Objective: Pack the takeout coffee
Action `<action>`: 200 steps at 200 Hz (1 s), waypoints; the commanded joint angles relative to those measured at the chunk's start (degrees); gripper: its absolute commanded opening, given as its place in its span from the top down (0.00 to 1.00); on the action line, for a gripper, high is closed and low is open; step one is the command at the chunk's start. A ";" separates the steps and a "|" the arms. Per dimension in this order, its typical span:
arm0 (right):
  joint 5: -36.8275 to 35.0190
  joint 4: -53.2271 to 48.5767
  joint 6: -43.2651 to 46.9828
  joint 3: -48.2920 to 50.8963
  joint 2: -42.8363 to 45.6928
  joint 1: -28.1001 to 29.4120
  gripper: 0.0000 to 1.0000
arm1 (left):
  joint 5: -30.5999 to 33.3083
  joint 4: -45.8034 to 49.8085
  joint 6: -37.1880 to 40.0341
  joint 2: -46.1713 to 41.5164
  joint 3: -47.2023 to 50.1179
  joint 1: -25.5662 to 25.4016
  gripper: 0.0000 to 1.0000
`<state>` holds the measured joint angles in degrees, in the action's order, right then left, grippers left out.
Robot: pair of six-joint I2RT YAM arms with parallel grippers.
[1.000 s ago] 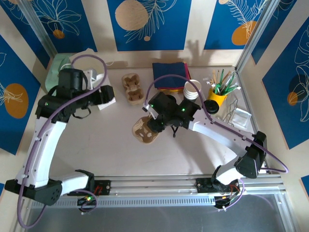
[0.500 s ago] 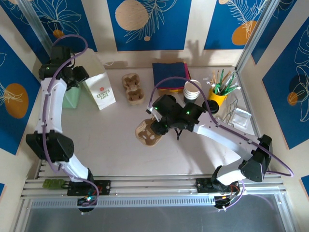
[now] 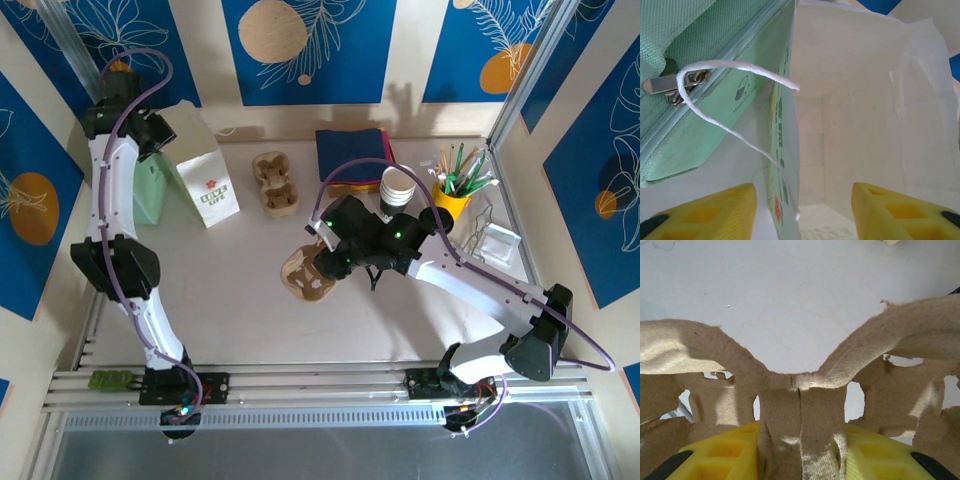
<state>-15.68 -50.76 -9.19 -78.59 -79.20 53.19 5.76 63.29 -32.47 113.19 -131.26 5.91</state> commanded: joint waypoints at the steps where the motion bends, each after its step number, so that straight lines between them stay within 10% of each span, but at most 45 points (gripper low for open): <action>1: 2.36 0.49 -0.21 1.00 1.02 -0.40 0.64 | 1.55 4.95 -0.99 3.27 -3.85 0.59 0.52; 124: 2.59 -0.89 0.15 0.71 1.24 -1.03 0.64 | -1.20 9.98 2.03 3.74 -4.26 0.33 0.92; 200: 2.30 -3.04 0.07 -0.45 2.03 -0.75 0.64 | -9.16 6.76 3.04 -13.47 17.82 -0.58 1.00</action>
<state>-14.74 -51.51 -9.19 -78.19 -79.15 52.47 0.78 69.43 -31.00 106.87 -119.22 5.87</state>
